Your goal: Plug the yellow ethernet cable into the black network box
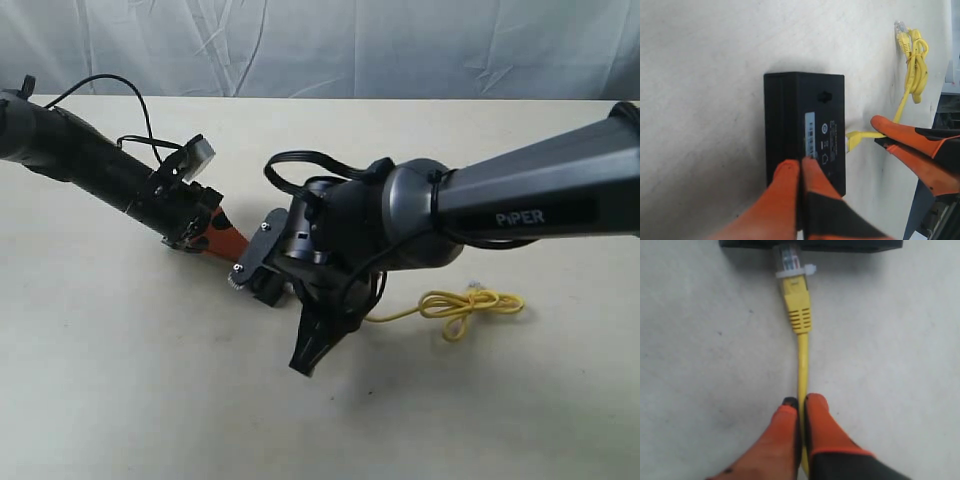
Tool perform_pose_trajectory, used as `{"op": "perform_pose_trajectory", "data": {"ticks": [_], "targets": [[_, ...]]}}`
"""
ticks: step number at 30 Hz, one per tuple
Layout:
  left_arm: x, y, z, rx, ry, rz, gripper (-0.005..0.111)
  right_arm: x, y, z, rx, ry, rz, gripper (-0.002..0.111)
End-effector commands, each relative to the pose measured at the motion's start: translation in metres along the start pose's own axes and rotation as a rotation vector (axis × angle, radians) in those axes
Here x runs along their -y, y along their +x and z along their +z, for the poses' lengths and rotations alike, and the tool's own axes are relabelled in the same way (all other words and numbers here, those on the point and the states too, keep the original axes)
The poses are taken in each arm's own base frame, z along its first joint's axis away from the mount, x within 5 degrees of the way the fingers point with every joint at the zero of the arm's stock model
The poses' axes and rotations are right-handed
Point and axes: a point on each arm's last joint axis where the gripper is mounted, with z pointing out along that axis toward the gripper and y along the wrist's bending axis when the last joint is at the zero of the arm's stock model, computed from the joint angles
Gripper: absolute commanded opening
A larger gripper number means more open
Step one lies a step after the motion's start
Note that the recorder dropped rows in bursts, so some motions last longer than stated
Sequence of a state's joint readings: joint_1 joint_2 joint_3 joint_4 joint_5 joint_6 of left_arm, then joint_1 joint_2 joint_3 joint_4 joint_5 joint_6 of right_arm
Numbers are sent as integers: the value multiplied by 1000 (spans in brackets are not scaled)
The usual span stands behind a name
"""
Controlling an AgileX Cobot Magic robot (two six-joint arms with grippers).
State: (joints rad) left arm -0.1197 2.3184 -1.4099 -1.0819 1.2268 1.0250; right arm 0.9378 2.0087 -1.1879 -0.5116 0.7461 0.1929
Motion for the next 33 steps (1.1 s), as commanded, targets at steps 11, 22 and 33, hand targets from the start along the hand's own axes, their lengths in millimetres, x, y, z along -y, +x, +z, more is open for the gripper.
{"op": "perform_pose_trajectory", "data": {"ticks": [11,22,33], "targets": [[-5,3,4,-5,2,-23,0,1,-3,-4,31,-5,39,-1],[-5,3,4,-5,2,-23,0,0,-5,-4,57,-13,4,-1],[-5,3,4,-5,2,-23,0,1,-4,-4,44,-5,35,-1]]}}
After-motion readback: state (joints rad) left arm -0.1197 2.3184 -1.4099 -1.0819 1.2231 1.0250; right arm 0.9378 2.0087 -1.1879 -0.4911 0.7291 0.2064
